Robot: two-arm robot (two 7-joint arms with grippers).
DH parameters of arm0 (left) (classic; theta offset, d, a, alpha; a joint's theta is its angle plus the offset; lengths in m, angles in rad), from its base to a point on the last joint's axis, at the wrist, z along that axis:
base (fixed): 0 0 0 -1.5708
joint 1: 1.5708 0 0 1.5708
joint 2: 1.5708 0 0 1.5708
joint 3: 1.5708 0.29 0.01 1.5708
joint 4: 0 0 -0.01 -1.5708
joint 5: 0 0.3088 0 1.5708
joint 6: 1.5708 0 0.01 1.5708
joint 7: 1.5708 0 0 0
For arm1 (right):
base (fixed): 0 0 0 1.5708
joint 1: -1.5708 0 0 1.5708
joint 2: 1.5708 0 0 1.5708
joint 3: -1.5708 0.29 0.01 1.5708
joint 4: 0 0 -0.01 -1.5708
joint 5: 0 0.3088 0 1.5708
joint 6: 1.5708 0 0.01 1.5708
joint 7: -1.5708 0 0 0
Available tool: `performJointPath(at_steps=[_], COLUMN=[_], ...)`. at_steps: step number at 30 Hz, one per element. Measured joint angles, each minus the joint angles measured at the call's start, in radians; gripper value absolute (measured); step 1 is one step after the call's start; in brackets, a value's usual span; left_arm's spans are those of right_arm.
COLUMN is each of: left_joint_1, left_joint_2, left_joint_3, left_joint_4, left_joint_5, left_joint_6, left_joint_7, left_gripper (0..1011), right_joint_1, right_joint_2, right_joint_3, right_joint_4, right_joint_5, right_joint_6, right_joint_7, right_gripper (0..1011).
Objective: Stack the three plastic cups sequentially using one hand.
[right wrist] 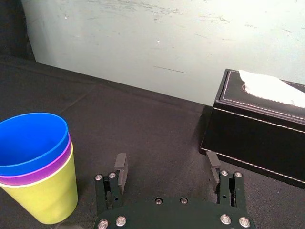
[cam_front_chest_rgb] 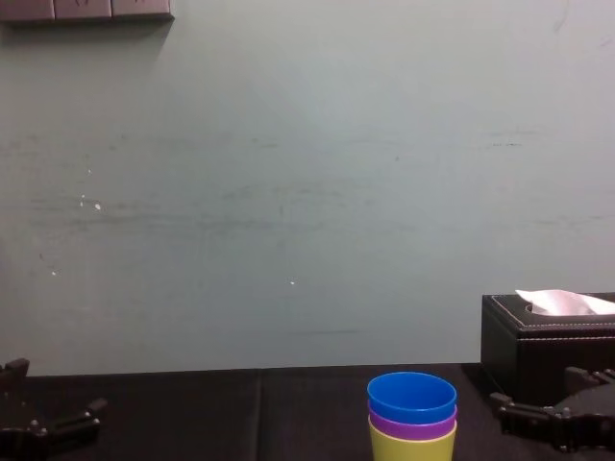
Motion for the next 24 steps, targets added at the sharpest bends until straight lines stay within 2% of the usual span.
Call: performJointPath(at_steps=[24], left_joint_1=[0.0], left_joint_2=[0.0], left_joint_3=[0.0], left_joint_4=[0.0], left_joint_5=[0.0], left_joint_6=[0.0], left_joint_7=[0.0], left_gripper=[1011], right_joint_1=[0.0], right_joint_2=[0.0], right_joint_3=[0.0], right_joint_4=[0.0], right_joint_5=[0.0], right_joint_6=[0.0], right_joint_7=[0.0], right_gripper=[1003])
